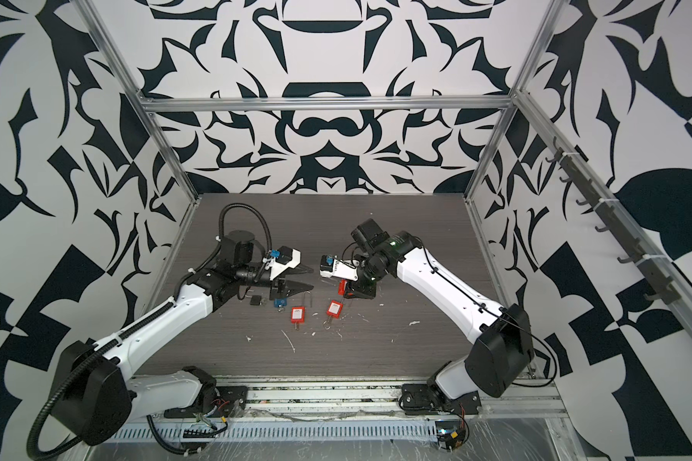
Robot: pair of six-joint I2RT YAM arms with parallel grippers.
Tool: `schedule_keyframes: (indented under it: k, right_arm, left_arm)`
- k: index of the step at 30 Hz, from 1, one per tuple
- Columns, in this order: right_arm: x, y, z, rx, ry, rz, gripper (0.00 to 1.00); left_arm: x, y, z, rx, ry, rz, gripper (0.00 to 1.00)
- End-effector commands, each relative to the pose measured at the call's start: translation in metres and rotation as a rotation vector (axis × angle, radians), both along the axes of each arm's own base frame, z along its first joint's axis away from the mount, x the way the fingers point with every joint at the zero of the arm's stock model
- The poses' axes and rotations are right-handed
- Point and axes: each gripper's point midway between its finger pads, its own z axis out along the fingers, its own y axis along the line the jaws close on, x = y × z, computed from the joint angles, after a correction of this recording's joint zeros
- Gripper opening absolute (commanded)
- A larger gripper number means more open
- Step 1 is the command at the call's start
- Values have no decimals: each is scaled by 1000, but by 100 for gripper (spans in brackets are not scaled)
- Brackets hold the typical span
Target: Lock with the key
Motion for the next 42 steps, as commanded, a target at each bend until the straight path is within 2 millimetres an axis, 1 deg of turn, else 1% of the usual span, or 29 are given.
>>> schedule_keyframes:
  k: [1,4,7,13,15,17,20,23,25,26,28,30,31,32,33,34,35,37,40,42]
  right_arm:
    - [-5,8,22,56,-24,46,27]
    - [-7,10,22,60,-18,56,27]
    - [-9,10,21,53,-4,63,26]
    - [-12,12,24,64,5,75,25]
    - [-12,13,25,61,13,76,25]
    - [-13,13,24,58,22,81,24]
    - [-12,14,24,58,20,79,25]
    - [-11,16,25,60,14,86,25]
    - [-11,16,26,61,6,92,26]
    - [-11,16,28,65,5,93,27]
    - [-12,18,31,78,5,101,31]
    - [-13,20,34,90,1,111,39]
    - [-14,20,35,94,-2,116,46]
    - [-14,19,37,94,-12,120,56]
    - [-15,18,38,92,-16,126,62]
    - [-17,16,39,87,-20,132,64]
    - [-18,14,40,82,-27,135,65]
    - [-19,10,42,79,-47,127,67]
    - [-22,1,42,66,-88,114,68]
    - [-23,-7,38,39,-100,96,67]
  left_arm:
    - [3,-9,-5,6,-57,5,47]
    - [10,-13,-9,8,-89,56,44]
    - [13,-14,-11,12,-104,82,37]
    - [10,-12,-21,23,-89,86,37]
    - [9,-13,-20,20,-88,78,36]
    - [9,-14,-20,18,-89,73,31]
    - [2,-16,-16,3,-67,38,24]
    - [-4,-17,-11,-10,-33,8,12]
    - [-5,-20,-20,0,12,-8,3]
    - [-6,-20,-20,-1,19,-14,0]
    - [-10,-20,-20,-2,40,-35,0]
    - [-13,-20,-16,-5,56,-49,0]
    - [-14,-20,-12,-11,59,-56,0]
    - [-16,-20,-10,-17,64,-59,0]
    - [-16,-20,-7,-24,69,-58,0]
    - [-16,-20,-5,-30,76,-56,0]
    - [-17,-20,-4,-35,84,-55,0]
    - [-21,-18,9,-62,71,-54,0]
    - [-22,-17,13,-81,79,-43,0]
    - [-23,-17,16,-106,82,-40,0]
